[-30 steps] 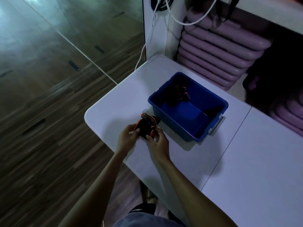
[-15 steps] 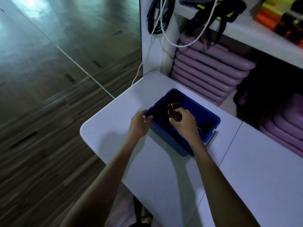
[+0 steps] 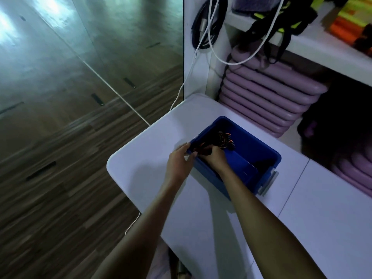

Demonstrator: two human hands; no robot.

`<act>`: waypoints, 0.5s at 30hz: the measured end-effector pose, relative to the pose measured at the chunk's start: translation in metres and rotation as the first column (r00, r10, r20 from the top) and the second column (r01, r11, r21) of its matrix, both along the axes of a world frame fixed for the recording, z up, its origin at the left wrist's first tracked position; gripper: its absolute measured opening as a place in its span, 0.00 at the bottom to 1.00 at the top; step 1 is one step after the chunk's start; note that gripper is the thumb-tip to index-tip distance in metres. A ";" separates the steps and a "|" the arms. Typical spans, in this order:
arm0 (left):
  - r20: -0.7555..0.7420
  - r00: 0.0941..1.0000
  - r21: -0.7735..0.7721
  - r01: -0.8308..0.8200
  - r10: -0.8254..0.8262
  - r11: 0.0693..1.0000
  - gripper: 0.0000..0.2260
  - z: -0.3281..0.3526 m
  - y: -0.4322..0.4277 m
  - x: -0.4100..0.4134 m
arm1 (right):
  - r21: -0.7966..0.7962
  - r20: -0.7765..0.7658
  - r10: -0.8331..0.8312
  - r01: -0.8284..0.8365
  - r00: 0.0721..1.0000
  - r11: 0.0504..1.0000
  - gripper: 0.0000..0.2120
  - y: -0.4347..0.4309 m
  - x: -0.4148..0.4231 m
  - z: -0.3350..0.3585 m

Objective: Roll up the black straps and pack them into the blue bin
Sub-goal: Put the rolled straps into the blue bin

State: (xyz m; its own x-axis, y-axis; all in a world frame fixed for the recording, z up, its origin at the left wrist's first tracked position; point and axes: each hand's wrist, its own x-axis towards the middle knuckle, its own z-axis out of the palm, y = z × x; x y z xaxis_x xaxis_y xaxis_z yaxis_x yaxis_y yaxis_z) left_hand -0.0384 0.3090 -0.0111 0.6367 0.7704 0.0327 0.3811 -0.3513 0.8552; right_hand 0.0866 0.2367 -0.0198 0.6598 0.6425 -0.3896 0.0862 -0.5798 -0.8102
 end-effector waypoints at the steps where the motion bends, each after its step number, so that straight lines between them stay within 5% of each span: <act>1: 0.011 1.000 -0.004 0.000 0.000 1.000 0.14 -0.002 0.000 0.000 | 0.003 -0.011 0.004 -0.004 1.000 1.000 0.22 -0.001 0.000 0.000; 8: -0.128 0.991 0.095 -0.033 0.045 0.995 0.14 0.005 0.000 0.003 | 0.034 -0.084 0.110 -0.107 0.990 0.994 0.21 -0.036 0.002 0.030; 11: -0.053 0.996 0.141 -0.065 0.073 0.988 0.10 0.029 -0.019 0.025 | 0.098 -0.093 0.100 -0.091 0.991 0.991 0.18 -0.070 0.022 0.073; 15: 0.135 0.979 0.059 0.148 -0.155 0.987 0.08 0.102 -0.049 0.099 | 0.254 0.100 -0.054 0.027 0.993 0.967 0.08 -0.124 0.070 0.164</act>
State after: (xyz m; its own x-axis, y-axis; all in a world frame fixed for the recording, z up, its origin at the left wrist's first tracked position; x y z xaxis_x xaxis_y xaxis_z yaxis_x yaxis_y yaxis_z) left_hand 0.0608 0.2604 0.0914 0.7325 0.6608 0.1638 0.1991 -0.4380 0.8766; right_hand 0.1562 0.1130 0.1446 0.7159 0.6829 -0.1451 0.1598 -0.3626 -0.9182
